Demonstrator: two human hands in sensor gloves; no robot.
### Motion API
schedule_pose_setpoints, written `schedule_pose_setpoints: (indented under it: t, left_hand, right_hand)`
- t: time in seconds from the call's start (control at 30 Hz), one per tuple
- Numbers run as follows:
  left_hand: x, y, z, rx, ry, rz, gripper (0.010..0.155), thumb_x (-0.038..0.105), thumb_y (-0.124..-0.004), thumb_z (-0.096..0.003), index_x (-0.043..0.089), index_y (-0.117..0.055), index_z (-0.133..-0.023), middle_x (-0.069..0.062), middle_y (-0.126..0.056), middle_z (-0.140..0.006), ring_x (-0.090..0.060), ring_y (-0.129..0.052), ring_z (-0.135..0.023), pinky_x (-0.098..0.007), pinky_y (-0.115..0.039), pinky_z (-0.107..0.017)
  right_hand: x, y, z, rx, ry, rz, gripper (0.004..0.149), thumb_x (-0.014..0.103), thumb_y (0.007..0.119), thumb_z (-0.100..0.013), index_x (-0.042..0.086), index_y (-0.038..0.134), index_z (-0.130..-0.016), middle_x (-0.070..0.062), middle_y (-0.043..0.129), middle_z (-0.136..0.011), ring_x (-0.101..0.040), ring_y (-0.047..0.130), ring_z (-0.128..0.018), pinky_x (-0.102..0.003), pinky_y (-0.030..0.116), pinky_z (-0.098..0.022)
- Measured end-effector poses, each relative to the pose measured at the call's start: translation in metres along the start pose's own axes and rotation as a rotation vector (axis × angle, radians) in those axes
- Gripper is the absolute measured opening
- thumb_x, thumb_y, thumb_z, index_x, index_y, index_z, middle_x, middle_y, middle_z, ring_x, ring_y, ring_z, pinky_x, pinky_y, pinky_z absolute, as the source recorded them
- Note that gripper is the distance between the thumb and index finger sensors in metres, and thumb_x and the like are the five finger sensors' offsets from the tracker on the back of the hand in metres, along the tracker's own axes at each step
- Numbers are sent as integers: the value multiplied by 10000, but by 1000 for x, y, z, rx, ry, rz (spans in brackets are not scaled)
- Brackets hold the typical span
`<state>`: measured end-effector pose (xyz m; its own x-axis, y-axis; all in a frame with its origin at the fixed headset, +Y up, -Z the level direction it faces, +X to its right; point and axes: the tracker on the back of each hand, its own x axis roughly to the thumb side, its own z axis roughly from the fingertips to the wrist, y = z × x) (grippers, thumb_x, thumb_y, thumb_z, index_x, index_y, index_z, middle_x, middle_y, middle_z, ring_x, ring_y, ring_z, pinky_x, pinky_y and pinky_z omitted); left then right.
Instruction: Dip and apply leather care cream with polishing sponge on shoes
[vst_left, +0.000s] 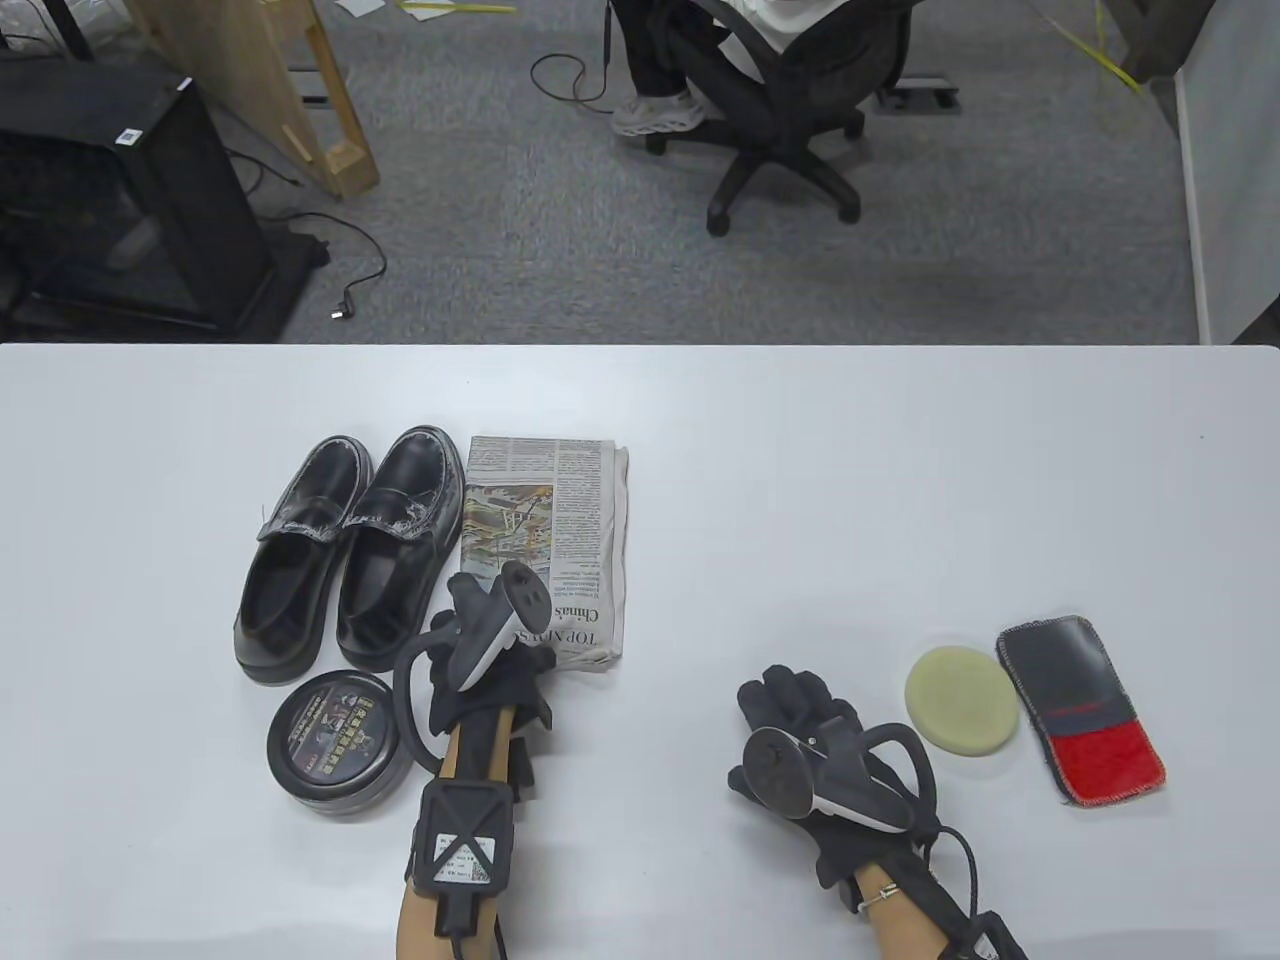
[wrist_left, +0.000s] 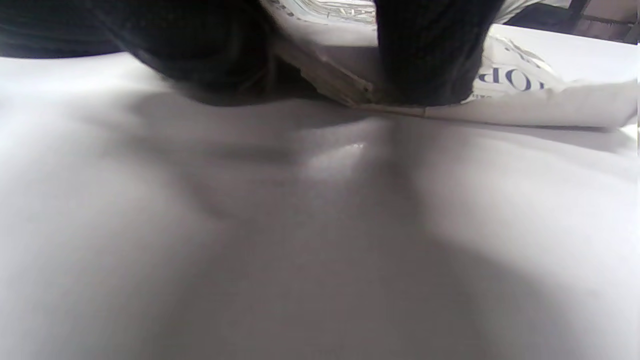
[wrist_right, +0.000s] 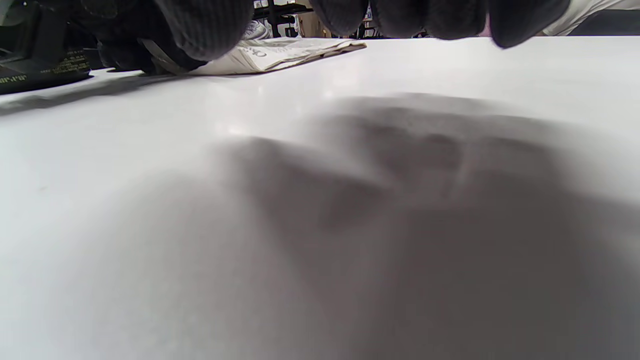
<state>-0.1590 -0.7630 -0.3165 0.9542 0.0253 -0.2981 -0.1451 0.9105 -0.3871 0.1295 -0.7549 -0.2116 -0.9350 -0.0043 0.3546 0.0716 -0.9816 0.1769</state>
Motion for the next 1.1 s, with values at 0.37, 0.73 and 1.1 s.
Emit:
schedule_pose_setpoints:
  t: [0.37, 0.73, 1.1]
  left_hand:
    - [-10, 8, 19, 139, -110, 216, 705, 286, -718, -619, 60, -347, -1175, -178, -859, -850, -104, -940, -485, -177, -877, -285]
    - [-4, 28, 115, 376, -530, 343, 679, 275, -658, -646, 68, -286, -1175, -174, -803, -886, -133, -926, -536, -198, -873, -328]
    - [28, -11, 130, 197, -787, 49, 816, 425, -706, -603, 124, -237, -1199, -455, -376, -1154, -551, -654, -937, -572, -708, -666]
  right_hand:
    - [-9, -8, -2, -18, 26, -83, 793, 578, 587, -539, 138, 395, -1170, -219, 424, -1203, -513, 494, -1063, -627, 554, -726]
    - [-29, -40, -11, -83, -131, -1030, 1014, 643, 474, -572, -77, 68, -1159, -374, 289, -1193, -617, 434, -1044, -674, 526, -714]
    - [-34, -33, 2, -339, -106, -1153, 419, 433, 610, -613, 292, 614, -1007, 70, 816, -970, -284, 790, -952, -531, 644, -735]
